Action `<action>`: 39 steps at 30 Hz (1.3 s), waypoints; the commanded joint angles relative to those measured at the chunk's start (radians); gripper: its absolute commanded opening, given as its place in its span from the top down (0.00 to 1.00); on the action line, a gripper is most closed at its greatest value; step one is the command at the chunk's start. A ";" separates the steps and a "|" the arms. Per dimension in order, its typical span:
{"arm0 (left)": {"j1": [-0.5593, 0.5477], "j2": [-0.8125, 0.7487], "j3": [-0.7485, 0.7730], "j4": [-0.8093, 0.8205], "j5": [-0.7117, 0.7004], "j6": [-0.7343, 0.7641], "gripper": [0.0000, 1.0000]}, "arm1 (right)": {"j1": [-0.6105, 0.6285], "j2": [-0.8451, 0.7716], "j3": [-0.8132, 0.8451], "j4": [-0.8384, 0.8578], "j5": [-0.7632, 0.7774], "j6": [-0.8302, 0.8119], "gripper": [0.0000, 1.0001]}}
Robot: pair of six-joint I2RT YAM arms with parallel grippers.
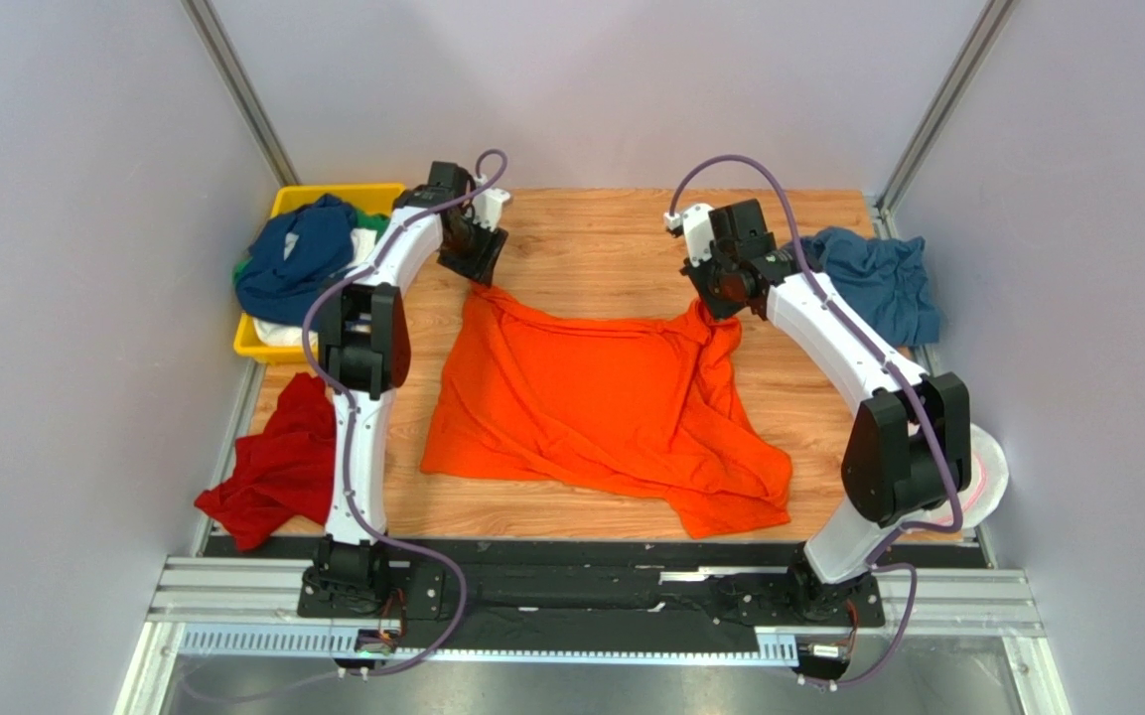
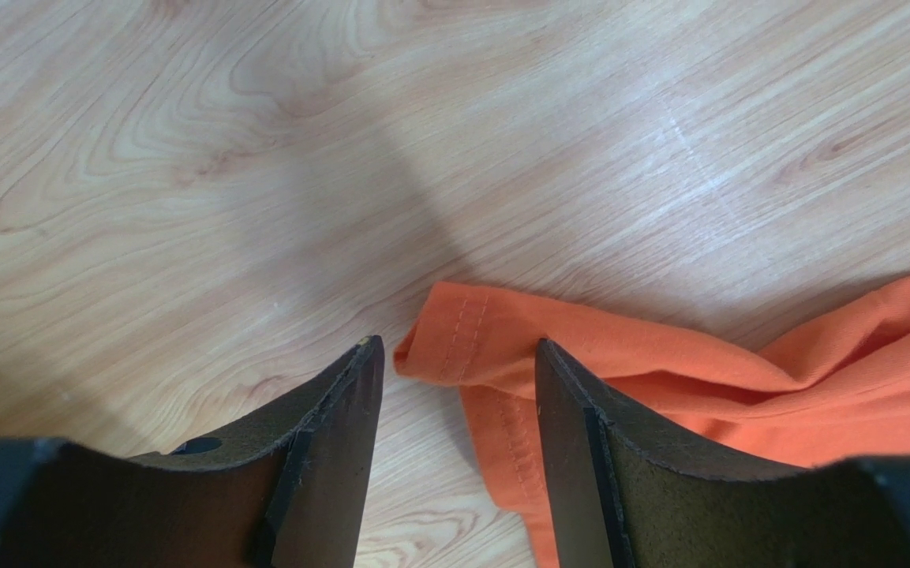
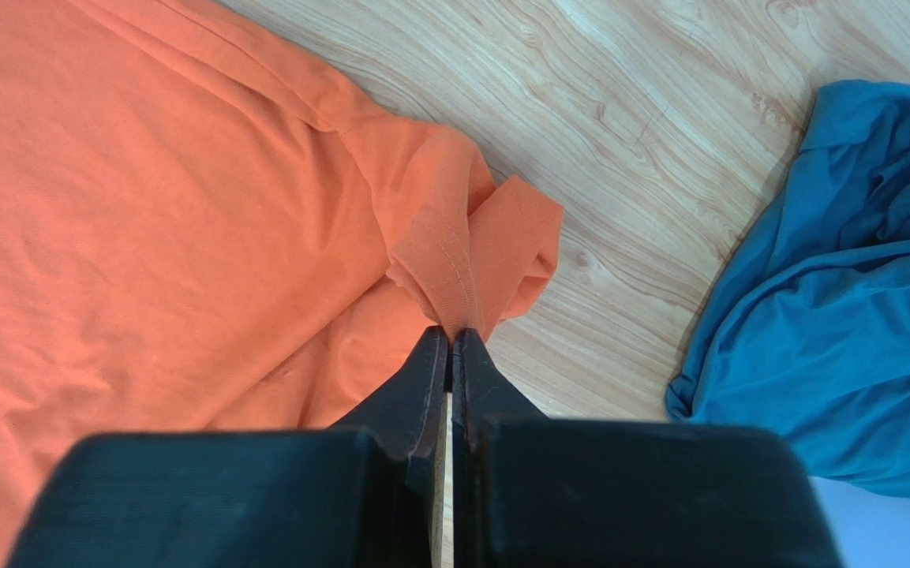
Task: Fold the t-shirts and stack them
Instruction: Flatten out the tshirt
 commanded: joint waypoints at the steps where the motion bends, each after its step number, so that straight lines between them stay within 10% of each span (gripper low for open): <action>1: 0.018 0.028 0.079 -0.043 0.058 -0.053 0.41 | -0.005 -0.056 -0.011 0.035 -0.022 0.014 1.00; 19: 0.037 0.060 0.096 -0.051 0.089 -0.078 0.54 | -0.005 -0.073 -0.045 0.038 -0.059 0.023 1.00; 26: 0.038 0.060 0.093 -0.052 0.098 -0.080 0.77 | -0.005 -0.077 -0.054 0.038 -0.057 0.025 1.00; 28: 0.038 0.057 0.091 -0.052 0.100 -0.078 0.99 | -0.005 -0.077 -0.054 0.035 -0.057 0.026 1.00; 39: 0.037 -0.144 0.081 -0.104 0.126 -0.075 1.00 | -0.005 -0.120 0.035 -0.011 0.036 0.008 1.00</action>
